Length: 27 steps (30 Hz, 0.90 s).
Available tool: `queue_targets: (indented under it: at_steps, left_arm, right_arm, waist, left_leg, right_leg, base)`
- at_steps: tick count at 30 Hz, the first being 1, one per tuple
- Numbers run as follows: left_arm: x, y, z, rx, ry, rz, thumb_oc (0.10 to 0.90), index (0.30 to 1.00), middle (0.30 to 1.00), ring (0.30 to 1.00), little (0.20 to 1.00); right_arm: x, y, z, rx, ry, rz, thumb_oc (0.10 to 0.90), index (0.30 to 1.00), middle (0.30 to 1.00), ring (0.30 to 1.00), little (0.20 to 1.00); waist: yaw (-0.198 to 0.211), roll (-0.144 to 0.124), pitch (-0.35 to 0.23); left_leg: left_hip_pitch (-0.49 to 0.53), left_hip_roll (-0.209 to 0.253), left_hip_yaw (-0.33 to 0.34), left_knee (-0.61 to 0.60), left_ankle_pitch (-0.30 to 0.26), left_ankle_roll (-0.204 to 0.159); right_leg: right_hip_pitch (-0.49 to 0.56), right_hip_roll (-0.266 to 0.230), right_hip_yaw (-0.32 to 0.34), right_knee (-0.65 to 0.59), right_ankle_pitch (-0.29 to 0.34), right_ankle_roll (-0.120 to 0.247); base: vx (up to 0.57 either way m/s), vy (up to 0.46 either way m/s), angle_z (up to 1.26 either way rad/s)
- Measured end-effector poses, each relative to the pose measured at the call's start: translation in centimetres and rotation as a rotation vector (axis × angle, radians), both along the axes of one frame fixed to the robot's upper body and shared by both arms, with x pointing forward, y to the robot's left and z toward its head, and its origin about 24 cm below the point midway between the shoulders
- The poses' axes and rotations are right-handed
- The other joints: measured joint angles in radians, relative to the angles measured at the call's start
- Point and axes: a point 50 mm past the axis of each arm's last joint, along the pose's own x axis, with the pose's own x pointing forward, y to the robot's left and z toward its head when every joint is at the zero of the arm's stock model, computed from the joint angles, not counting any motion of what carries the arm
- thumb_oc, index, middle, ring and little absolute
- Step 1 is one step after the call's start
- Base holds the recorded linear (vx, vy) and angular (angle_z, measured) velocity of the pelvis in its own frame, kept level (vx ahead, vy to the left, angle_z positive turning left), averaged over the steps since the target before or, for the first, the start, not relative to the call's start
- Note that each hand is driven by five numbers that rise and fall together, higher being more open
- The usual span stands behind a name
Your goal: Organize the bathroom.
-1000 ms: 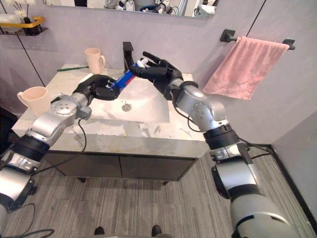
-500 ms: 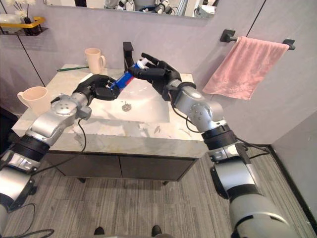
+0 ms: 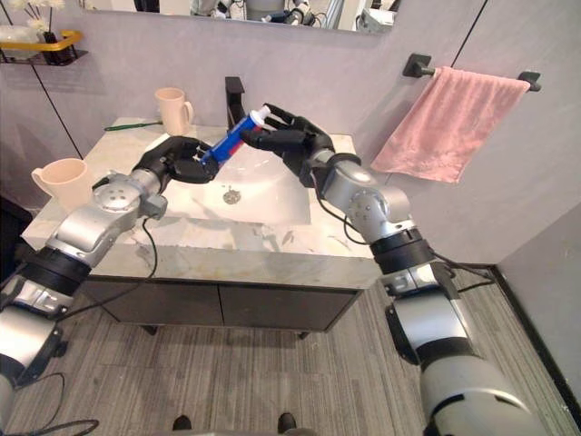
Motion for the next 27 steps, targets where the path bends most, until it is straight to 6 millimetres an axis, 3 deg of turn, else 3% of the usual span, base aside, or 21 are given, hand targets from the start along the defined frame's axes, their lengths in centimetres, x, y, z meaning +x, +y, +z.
queue_targets:
  at_steps: [2, 3, 4, 5, 12, 13, 14, 15, 27]
  left_arm:
    - [0.0, 0.0, 0.0, -0.002, 0.001, -0.001, 0.4, 0.3, 0.3, 0.3, 0.3]
    - [0.0, 0.0, 0.0, -0.003, 0.001, -0.001, 0.4, 0.3, 0.3, 0.3, 0.3]
    - [0.0, 0.0, 0.0, -0.003, 0.001, -0.001, 0.4, 0.3, 0.3, 0.3, 0.3]
    - [0.0, 0.0, 0.0, -0.003, 0.001, -0.001, 0.4, 0.3, 0.3, 0.3, 0.3]
    - [0.0, 0.0, 0.0, -0.003, 0.0, -0.002, 0.4, 0.3, 0.3, 0.3, 0.3]
    - [0.0, -0.1, 0.0, -0.004, 0.0, -0.007, 0.427, 0.34, 0.34, 0.34, 0.34]
    - [0.0, -0.2, 0.1, -0.004, 0.001, -0.02, 0.577, 0.566, 0.566, 0.566, 0.566]
    - [-0.1, -0.2, 0.0, -0.004, 0.003, -0.025, 0.8, 0.9, 0.9, 0.9, 0.9]
    - [-0.1, 0.3, 0.7, -0.04, -0.029, -0.006, 0.8, 0.9, 0.9, 0.9, 0.9]
  right_arm:
    - [0.0, 0.0, 0.0, 0.001, -0.001, 0.006, 0.8, 0.9, 0.9, 0.9, 0.9]
    - [0.0, 0.1, 0.0, 0.001, -0.002, 0.012, 0.707, 0.761, 0.761, 0.761, 0.761]
    - [0.0, 0.1, 0.0, 0.001, -0.003, 0.016, 0.529, 0.493, 0.493, 0.493, 0.493]
    - [0.0, 0.1, 0.0, 0.002, -0.004, 0.017, 0.413, 0.319, 0.319, 0.319, 0.319]
    - [-0.1, 0.2, 0.0, 0.002, -0.007, 0.034, 0.4, 0.3, 0.3, 0.3, 0.3]
    - [0.0, 0.1, 0.0, 0.001, -0.006, 0.03, 0.4, 0.3, 0.3, 0.3, 0.3]
    - [0.1, 0.0, -0.1, 0.0, 0.002, 0.013, 0.4, 0.3, 0.3, 0.3, 0.3]
    - [0.1, -0.1, -0.2, 0.001, 0.007, 0.007, 0.4, 0.3, 0.3, 0.3, 0.3]
    - [0.4, -0.8, -0.7, -0.009, 0.032, -0.022, 0.4, 0.3, 0.3, 0.3, 0.3]
  waist:
    - [0.0, 0.0, 0.0]
    - [0.0, 0.0, 0.0]
    - [0.0, 0.0, 0.0]
    - [0.0, 0.0, 0.0]
    - [0.0, 0.0, 0.0]
    - [0.001, 0.0, 0.0]
    - [0.002, 0.0, 0.0]
    - [0.003, 0.0, 0.0]
    - [0.0, 0.0, 0.0]
  left_leg:
    - [0.0, 0.0, 0.0, 0.0, -0.001, 0.002]
    - [0.0, 0.0, 0.0, 0.0, -0.001, 0.002]
    - [0.0, 0.0, 0.0, 0.0, -0.001, 0.002]
    - [0.0, 0.0, 0.0, 0.0, -0.001, 0.002]
    - [0.0, 0.0, 0.0, 0.0, -0.001, 0.002]
    - [0.0, 0.0, 0.0, 0.0, -0.001, 0.002]
    - [0.0, 0.0, 0.0, 0.0, -0.001, 0.002]
    - [0.0, 0.0, 0.0, 0.0, -0.001, 0.002]
    - [0.0, 0.0, 0.0, 0.0, -0.001, 0.002]
  right_leg:
    - [0.0, 0.0, 0.0, 0.0, 0.0, 0.0]
    - [0.0, 0.0, 0.0, 0.0, 0.0, 0.0]
    - [0.0, 0.0, 0.0, 0.0, 0.0, 0.0]
    - [0.0, 0.0, 0.0, 0.0, 0.0, 0.0]
    - [0.0, 0.0, 0.0, 0.0, 0.0, 0.0]
    - [0.0, 0.0, 0.0, 0.0, 0.0, 0.0]
    - [0.0, 0.0, 0.0, 0.0, 0.0, 0.0]
    - [0.0, 0.0, 0.0, 0.0, 0.0, 0.0]
    - [0.0, 0.0, 0.0, 0.0, 0.0, 0.0]
  base:
    - [0.0, 0.0, 0.0]
    - [0.0, 0.0, 0.0]
    - [0.0, 0.0, 0.0]
    - [0.0, 0.0, 0.0]
    - [0.0, 0.0, 0.0]
    - [0.0, 0.0, 0.0]
    - [0.0, 0.0, 0.0]
    - [0.0, 0.0, 0.0]
    - [0.0, 0.0, 0.0]
